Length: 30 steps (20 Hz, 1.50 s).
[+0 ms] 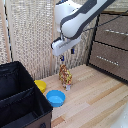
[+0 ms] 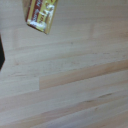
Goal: Move your gripper towards the bottom drawer handle. Grasp the handle gently with your gripper. Apply gentle outward force to slide the bottom drawer open.
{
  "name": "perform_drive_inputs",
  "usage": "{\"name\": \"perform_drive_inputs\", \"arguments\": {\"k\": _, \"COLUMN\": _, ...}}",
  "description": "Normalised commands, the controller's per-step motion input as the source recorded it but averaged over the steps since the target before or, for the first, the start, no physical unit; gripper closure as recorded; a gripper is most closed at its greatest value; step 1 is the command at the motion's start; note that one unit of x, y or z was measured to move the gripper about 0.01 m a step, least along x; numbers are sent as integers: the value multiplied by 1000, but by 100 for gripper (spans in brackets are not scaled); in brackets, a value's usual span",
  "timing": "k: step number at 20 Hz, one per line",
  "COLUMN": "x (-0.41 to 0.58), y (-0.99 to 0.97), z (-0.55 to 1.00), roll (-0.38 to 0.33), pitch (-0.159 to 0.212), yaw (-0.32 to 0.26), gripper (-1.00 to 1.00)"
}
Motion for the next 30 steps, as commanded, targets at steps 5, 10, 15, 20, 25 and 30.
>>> {"name": "perform_drive_inputs", "arguments": {"k": 5, "x": -37, "y": -211, "z": 0, "roll": -375, "pitch": 0, "yaw": 98, "gripper": -100}}
{"name": "perform_drive_inputs", "arguments": {"k": 10, "x": -38, "y": -210, "z": 27, "roll": -368, "pitch": 0, "yaw": 61, "gripper": -100}}
{"name": "perform_drive_inputs", "arguments": {"k": 15, "x": -152, "y": -235, "z": 45, "roll": -366, "pitch": 0, "yaw": 81, "gripper": -100}}
{"name": "perform_drive_inputs", "arguments": {"k": 20, "x": -113, "y": -266, "z": -41, "roll": -318, "pitch": 0, "yaw": 45, "gripper": -100}}
{"name": "perform_drive_inputs", "arguments": {"k": 25, "x": -70, "y": -193, "z": -247, "roll": -256, "pitch": -43, "yaw": 18, "gripper": -100}}
{"name": "perform_drive_inputs", "arguments": {"k": 30, "x": 74, "y": -407, "z": -298, "roll": -221, "pitch": -47, "yaw": 0, "gripper": -100}}
